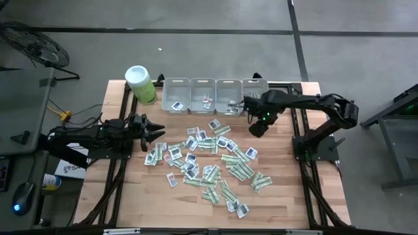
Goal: Pick & Place First Aid Supplies
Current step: Put the alcohol pad into the left gray bin
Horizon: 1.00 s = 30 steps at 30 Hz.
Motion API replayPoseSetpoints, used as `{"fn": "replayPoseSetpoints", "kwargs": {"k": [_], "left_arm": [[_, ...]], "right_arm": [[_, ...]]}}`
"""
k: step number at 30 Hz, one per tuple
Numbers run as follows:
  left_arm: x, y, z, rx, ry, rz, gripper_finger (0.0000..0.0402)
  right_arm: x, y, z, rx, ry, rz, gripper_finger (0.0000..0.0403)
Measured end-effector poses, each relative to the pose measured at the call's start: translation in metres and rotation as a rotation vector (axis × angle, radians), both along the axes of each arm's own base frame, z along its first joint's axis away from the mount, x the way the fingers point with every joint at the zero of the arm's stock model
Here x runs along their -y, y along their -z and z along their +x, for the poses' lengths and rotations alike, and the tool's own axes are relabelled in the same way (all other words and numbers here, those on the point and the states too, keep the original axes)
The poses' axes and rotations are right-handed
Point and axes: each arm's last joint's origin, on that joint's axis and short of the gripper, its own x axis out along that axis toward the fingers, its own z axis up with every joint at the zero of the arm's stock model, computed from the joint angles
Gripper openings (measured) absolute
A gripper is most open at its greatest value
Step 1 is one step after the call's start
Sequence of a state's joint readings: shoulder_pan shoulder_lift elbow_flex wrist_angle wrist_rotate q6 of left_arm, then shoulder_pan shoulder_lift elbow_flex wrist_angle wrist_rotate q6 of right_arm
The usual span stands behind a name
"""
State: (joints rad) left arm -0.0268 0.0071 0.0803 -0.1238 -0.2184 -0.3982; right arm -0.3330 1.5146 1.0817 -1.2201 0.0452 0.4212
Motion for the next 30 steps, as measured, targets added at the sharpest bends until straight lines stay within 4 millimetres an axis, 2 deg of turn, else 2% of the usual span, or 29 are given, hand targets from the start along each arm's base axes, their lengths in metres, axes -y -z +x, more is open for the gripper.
{"fn": "replayPoseSetpoints", "kwargs": {"k": [10, 15, 18, 24, 30], "left_arm": [[0.000, 0.000, 0.000, 0.000, 0.000, 0.000, 0.0150], [0.000, 0.000, 0.000, 0.000, 0.000, 0.000, 0.0150], [0.000, 0.000, 0.000, 0.000, 0.000, 0.000, 0.0150], [0.000, 0.000, 0.000, -0.002, 0.000, 0.000, 0.0150], [0.000, 0.000, 0.000, -0.003, 0.000, 0.000, 0.0150]], "right_arm": [[-0.070, 0.000, 0.022, 0.082, -0.337, -0.031, 0.0122], [-0.109, 0.002, 0.029, 0.128, -0.644, -0.091, 0.0122], [-0.126, 0.005, 0.032, 0.152, -0.735, -0.143, 0.0122], [-0.143, 0.029, 0.026, 0.202, -0.773, -0.144, 0.0150], [-0.144, 0.054, 0.013, 0.181, -0.745, -0.078, 0.0196]]}}
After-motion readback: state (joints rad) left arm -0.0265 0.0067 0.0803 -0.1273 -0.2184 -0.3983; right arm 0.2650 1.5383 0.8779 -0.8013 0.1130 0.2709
